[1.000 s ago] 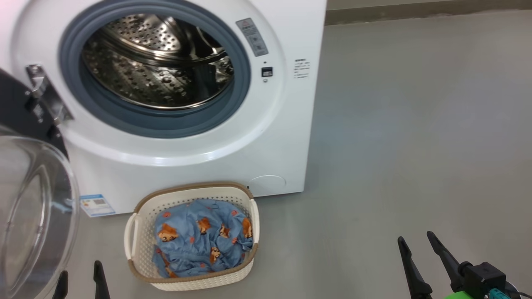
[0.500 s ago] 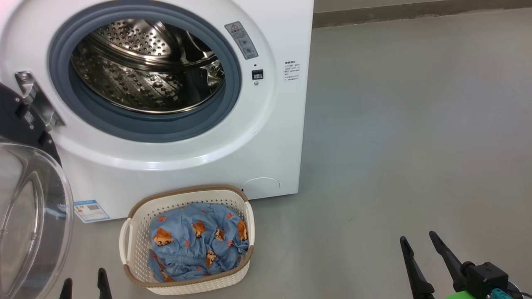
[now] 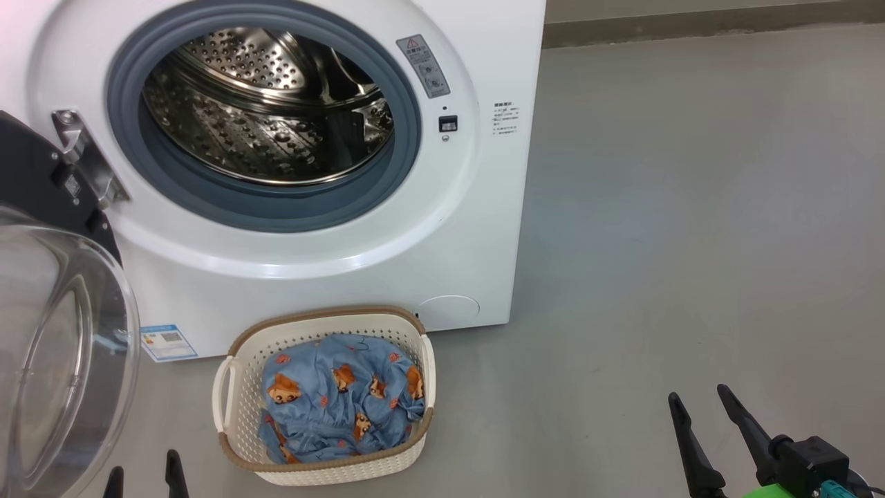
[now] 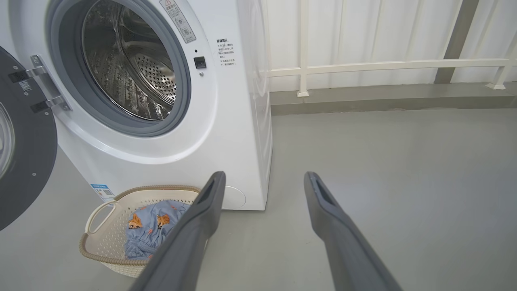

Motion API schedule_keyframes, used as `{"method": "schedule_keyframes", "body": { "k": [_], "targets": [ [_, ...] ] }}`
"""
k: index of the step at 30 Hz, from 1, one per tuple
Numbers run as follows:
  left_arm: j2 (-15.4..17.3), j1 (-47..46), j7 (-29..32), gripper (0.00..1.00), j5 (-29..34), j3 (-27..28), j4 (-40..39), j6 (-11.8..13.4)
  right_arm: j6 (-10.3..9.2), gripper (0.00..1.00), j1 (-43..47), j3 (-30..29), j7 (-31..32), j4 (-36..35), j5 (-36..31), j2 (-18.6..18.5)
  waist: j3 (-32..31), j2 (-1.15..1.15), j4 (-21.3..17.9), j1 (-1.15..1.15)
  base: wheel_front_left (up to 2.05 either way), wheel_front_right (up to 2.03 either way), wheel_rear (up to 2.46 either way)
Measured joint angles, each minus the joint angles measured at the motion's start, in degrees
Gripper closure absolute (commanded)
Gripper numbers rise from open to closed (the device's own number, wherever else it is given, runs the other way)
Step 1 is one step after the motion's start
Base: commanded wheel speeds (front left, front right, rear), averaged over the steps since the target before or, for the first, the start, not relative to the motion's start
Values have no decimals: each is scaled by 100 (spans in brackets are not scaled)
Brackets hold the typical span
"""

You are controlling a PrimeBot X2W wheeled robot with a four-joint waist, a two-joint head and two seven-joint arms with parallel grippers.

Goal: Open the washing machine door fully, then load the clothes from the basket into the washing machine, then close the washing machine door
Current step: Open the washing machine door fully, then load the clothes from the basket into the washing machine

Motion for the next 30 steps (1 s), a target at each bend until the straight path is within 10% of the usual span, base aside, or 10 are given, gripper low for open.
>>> {"method": "schedule_keyframes", "body": {
  "k": [30],
  "targets": [
    [0,94,0,0,-2,-89,99,58,-1,0,0,-4,0,1,0,-2,-7,0,185,0,0,0,0]
  ]
}}
